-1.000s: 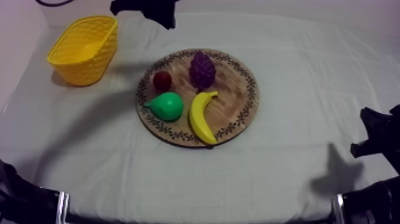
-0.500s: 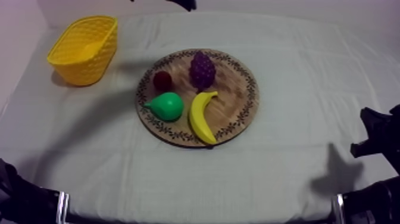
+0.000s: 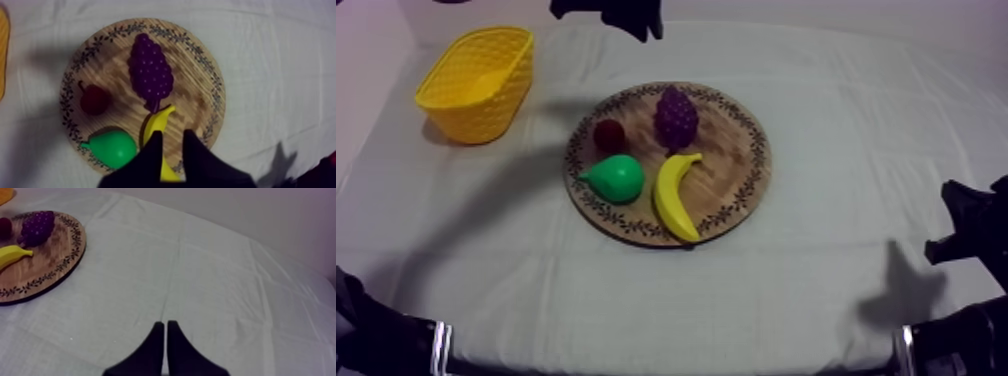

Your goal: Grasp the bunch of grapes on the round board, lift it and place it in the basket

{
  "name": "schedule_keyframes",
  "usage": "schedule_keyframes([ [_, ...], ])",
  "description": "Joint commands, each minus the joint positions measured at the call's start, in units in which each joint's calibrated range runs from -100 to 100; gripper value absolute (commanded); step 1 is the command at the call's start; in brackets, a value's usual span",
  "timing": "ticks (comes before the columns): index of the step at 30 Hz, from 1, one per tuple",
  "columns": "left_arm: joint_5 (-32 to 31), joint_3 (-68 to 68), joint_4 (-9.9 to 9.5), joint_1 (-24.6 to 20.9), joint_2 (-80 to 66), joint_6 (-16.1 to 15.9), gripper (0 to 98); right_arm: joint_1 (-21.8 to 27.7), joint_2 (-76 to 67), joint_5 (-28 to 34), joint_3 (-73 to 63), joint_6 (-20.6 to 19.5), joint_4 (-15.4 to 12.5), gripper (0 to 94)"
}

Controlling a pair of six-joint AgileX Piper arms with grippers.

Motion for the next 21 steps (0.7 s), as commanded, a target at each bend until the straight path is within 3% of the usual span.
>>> schedule_keyframes([
  [1,-0.95,1.65,0.42,0.04,-0.32,-2.48,41.0,0.0,0.0,0.0,-0.01,-0.02,-0.02,0.5],
  [5,-2.82,3.55,1.04,0.07,-0.97,-2.93,57.6,0.0,0.0,0.0,-0.01,-0.02,-0.02,0.5],
  [9,-4.35,4.8,1.71,-0.16,-1.53,-3.08,66.8,0.0,0.0,0.0,-0.01,-0.02,-0.02,0.5],
  [21,-5.51,4.5,2.85,-0.62,0.23,-4.0,72.6,0.0,0.0,0.0,-0.01,-0.02,-0.02,0.5],
])
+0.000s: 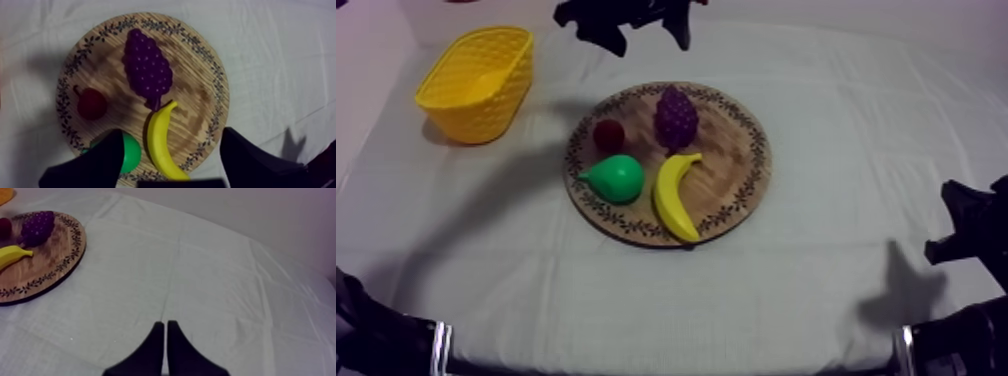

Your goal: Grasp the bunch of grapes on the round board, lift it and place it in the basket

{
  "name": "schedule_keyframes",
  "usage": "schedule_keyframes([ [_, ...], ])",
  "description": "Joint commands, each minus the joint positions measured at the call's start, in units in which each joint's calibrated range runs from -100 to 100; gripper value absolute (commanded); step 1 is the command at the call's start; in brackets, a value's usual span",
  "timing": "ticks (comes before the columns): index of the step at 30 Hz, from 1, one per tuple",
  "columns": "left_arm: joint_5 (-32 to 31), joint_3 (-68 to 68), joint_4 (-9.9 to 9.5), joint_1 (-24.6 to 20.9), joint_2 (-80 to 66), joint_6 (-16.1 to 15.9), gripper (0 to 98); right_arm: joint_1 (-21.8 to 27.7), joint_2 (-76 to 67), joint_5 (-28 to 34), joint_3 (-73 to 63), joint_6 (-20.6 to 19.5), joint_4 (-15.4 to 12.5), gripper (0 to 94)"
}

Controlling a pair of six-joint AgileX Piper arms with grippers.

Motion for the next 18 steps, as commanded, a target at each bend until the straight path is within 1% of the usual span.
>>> schedule_keyframes([
  [1,-0.34,0.05,0.16,-0.03,0.91,-0.05,72.7,0.0,0.0,0.07,-0.01,0.01,-0.02,0.5],
  [9,-3.13,0.91,1.8,-0.92,6.21,-1.22,74.1,0.0,0.0,0.07,-0.01,0.01,-0.02,0.5],
  [13,-5.1,0.86,3.11,-1.57,9.87,-2.56,74.6,0.0,0.0,0.07,-0.01,0.01,-0.02,0.5],
  [18,-5.79,-1.6,4.52,-2.45,15.51,-3.9,75.1,0.0,0.0,0.07,-0.01,0.01,-0.02,0.5],
])
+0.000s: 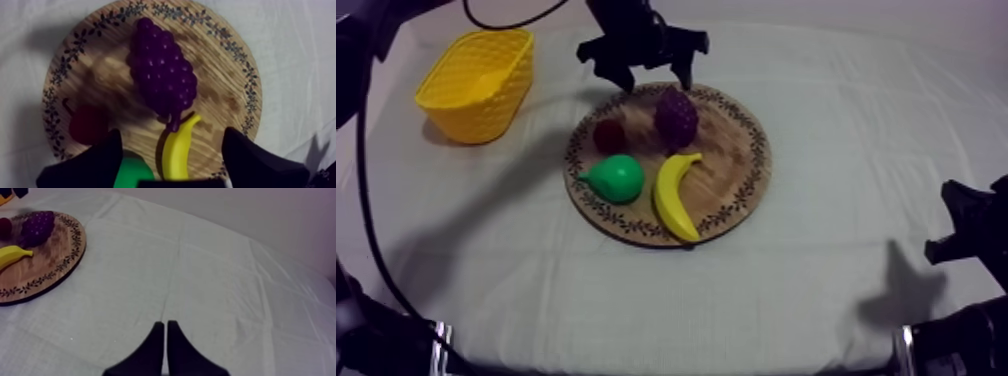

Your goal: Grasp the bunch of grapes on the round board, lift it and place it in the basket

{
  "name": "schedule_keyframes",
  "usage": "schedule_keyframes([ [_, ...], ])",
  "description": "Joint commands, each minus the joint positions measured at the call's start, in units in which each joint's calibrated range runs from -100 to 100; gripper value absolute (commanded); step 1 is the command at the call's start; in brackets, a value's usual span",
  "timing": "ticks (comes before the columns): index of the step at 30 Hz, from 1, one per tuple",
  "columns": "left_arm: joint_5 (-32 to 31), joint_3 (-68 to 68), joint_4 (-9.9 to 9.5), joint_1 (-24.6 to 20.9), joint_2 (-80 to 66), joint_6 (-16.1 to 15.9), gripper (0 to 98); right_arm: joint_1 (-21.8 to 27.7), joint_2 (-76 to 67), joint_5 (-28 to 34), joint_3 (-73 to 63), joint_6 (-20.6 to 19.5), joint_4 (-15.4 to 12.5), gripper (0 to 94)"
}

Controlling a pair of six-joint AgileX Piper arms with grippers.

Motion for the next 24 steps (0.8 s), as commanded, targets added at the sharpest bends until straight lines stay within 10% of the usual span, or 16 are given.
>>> schedule_keyframes([
  [1,-0.06,-0.91,0.51,-0.34,2.98,-0.49,75.2,0.0,0.0,-0.01,-0.01,0.01,-0.02,0.5],
  [24,0.28,-13.03,4.81,-0.53,18.09,-0.02,76.2,0.0,0.0,-0.01,-0.01,0.01,-0.02,0.5],
])
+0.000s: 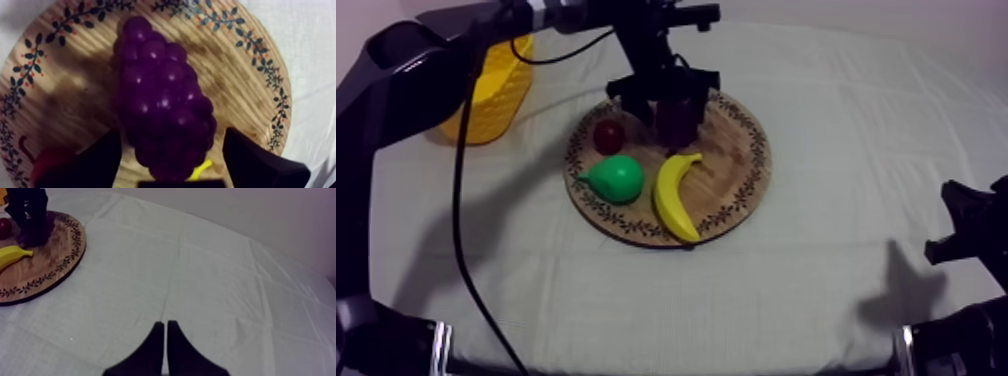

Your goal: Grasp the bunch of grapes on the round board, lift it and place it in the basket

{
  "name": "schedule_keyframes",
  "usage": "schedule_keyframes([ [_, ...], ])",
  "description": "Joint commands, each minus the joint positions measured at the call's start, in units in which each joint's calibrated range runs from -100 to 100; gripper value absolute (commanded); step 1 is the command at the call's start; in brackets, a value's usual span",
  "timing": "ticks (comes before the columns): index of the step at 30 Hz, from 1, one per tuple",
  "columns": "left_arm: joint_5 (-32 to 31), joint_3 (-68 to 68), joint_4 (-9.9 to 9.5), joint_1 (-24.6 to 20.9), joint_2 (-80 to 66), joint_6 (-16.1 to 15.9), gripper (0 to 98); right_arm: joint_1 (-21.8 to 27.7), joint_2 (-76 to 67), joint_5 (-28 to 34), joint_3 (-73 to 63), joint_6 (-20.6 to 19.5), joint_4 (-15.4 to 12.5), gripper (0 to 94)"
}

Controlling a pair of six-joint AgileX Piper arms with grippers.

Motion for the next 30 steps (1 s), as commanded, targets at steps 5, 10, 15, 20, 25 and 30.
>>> schedule_keyframes([
  [5,0.91,-2.94,0.78,-0.29,3.0,-0.14,76.3,0.0,0.0,0.01,-0.01,0.01,-0.02,0.5],
  [10,2.74,-5.92,0.97,-0.34,5.11,0.06,76.4,0.0,0.0,0.01,-0.01,0.01,-0.02,0.5],
  [15,3.49,-7.09,1.31,-0.44,6.33,-0.14,76.4,0.0,0.0,0.01,-0.01,0.05,-0.02,0.5],
  [20,3.57,-6.84,1.38,-0.51,6.4,-0.12,75.1,0.0,0.0,0.01,-0.01,0.06,-0.02,0.5],
  [25,2.71,-5.74,1.42,-0.6,5.92,-0.1,69.3,0.0,0.0,0.01,-0.01,0.06,-0.02,0.5],
  [30,1.19,-4.33,1.47,-0.62,5.1,-0.5,64.6,0.0,0.0,0.01,-0.01,0.06,-0.02,0.5],
])
